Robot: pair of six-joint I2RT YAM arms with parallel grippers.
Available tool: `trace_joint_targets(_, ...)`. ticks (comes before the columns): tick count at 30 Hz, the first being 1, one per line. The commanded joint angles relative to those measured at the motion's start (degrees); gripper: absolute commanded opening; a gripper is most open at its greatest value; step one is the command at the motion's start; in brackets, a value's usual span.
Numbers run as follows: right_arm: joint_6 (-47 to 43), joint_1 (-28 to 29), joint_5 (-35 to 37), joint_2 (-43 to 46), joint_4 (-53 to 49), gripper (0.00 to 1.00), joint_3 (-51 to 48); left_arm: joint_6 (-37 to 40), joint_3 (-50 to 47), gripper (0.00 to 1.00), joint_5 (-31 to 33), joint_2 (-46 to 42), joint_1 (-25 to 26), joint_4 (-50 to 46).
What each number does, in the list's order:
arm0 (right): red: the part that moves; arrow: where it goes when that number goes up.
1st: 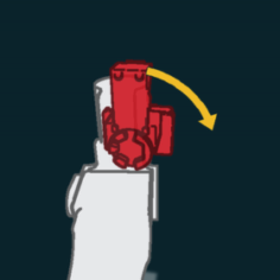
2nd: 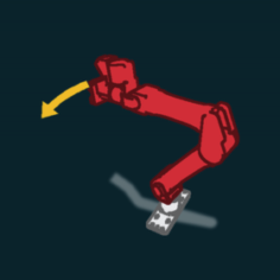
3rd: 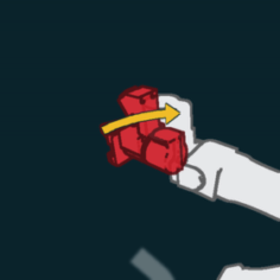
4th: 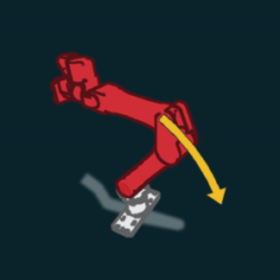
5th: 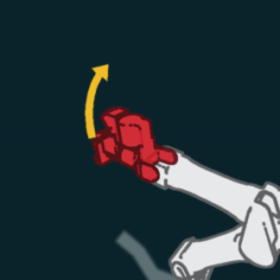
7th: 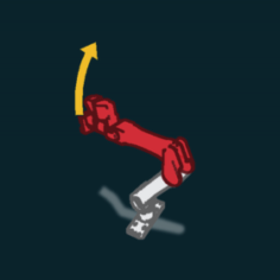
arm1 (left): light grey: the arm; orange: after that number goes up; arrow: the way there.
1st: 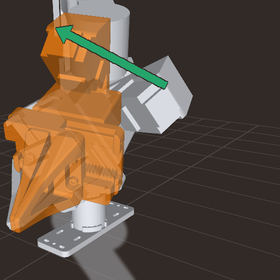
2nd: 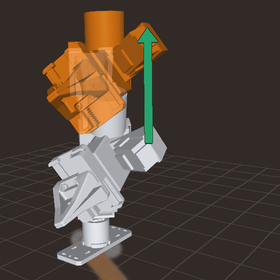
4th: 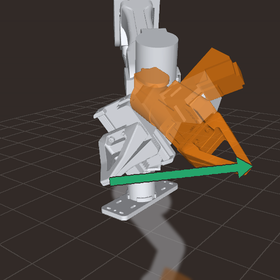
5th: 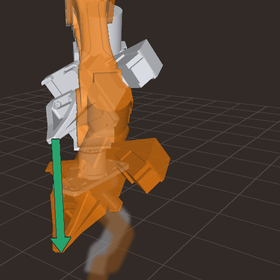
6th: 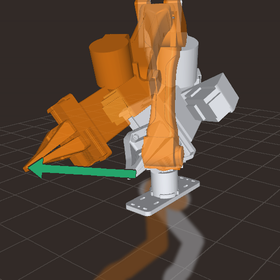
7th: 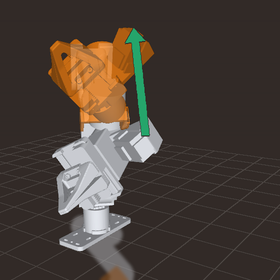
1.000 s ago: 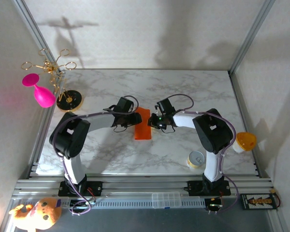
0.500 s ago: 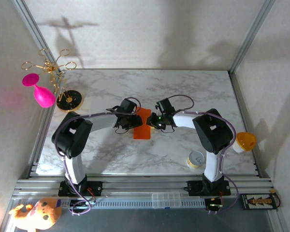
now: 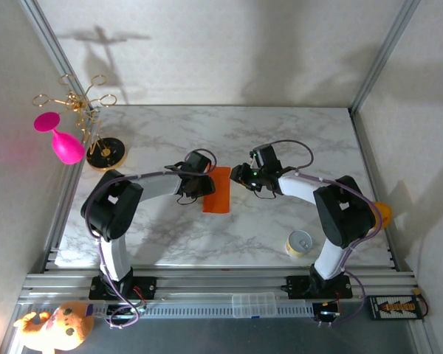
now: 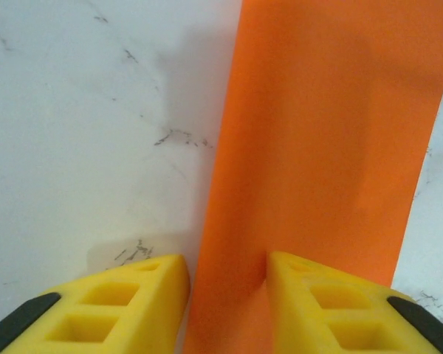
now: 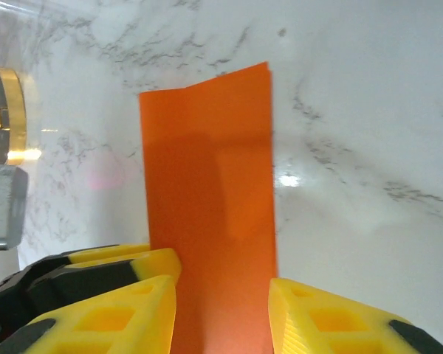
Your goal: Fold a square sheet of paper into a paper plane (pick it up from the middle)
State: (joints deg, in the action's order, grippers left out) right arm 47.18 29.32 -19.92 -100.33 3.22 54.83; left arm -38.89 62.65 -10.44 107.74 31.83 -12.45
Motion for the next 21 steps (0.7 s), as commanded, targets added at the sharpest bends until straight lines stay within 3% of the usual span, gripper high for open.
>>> trace_joint_targets(1,0.38,-0.08,0.47,-0.72,0.37,0.39,-1.72,-1.27,-1.30,0.35,4.71,5.28,-0.02,-3.75)
trace_joint_targets(21,-1.30,0.09,-1.81,-2.76,0.73,0.37,-0.80,-2.71,-0.87,0.37,4.40,7.40,1.48,-4.25)
